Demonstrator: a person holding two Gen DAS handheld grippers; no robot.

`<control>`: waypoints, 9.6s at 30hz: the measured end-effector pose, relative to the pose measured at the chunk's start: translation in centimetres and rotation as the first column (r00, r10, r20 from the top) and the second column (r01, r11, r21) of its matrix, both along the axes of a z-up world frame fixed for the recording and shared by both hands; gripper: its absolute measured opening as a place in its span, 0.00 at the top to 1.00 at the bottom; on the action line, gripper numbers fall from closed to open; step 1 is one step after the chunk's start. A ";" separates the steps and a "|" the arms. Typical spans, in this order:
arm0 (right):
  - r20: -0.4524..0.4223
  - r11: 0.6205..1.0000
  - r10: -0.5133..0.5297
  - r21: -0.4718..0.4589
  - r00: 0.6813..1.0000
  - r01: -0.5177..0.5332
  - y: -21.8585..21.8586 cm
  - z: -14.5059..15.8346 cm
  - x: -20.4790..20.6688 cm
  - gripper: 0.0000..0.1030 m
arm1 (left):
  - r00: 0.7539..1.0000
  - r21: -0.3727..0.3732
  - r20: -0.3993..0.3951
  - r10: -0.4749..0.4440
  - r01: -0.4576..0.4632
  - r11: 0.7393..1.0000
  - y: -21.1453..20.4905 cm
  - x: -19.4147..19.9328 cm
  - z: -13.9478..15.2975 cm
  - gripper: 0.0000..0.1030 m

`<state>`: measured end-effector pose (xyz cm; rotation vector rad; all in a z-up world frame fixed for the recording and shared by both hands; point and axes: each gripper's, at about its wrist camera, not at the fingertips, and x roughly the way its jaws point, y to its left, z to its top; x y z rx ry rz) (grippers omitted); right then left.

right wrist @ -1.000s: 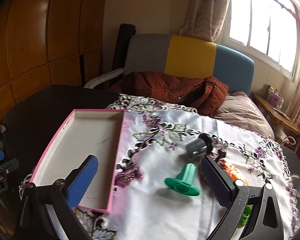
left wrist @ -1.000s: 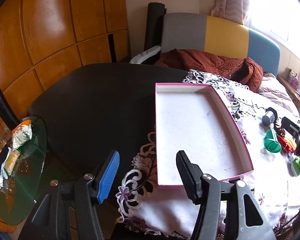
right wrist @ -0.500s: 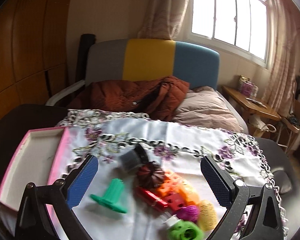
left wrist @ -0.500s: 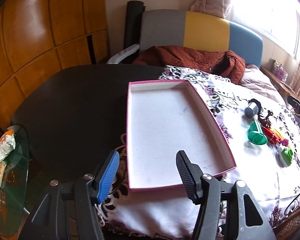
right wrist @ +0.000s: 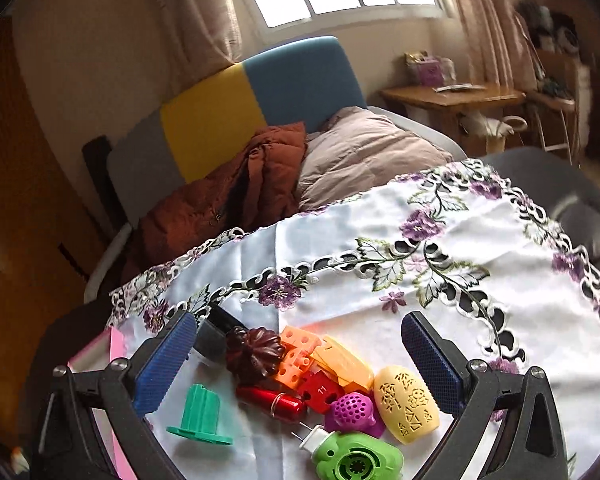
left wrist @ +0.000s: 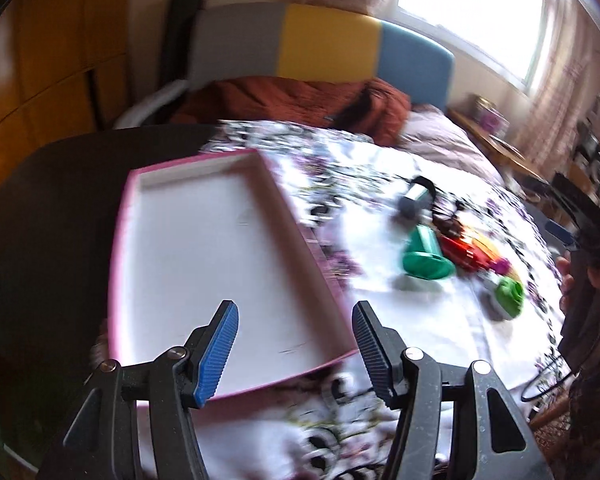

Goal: Organize rigid objects
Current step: 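Grasp the green plunger-shaped piece with the left gripper, then carry the green piece to the tray with the left gripper while the right grasps the green plug, then release the green piece in the tray and withdraw the left gripper, then carry the green plug device into the tray and release it with the right gripper, then move both tools back toward the remaining toys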

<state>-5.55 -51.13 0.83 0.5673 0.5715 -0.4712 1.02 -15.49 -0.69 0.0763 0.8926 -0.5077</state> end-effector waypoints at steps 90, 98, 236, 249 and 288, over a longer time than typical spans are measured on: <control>-0.605 0.939 0.327 0.121 0.726 -0.322 4.1 -9.4 1.6 0.49 | 0.990 -0.106 -0.116 0.078 -0.090 0.990 7.6 11.4 -2.5 0.71; -0.607 0.936 0.325 0.098 0.725 -0.338 4.4 -9.3 1.6 0.49 | 0.982 -0.013 -0.126 0.141 -0.144 0.990 6.8 17.4 -4.6 0.71; -0.166 0.983 0.052 -0.166 0.985 -0.079 1.1 -0.9 3.1 0.08 | 0.997 0.055 -0.006 0.083 -0.083 0.995 3.5 -0.8 -2.2 0.35; -0.022 0.986 -0.114 -0.124 0.993 0.111 -2.3 1.0 0.0 0.04 | 0.998 0.060 -0.030 0.059 -0.057 0.997 2.9 -1.2 -3.0 0.34; -0.084 0.938 -0.283 0.183 0.955 0.294 -8.4 -1.9 -1.0 0.00 | 0.977 0.114 -0.104 -0.186 0.197 0.974 -10.2 0.0 -4.9 0.35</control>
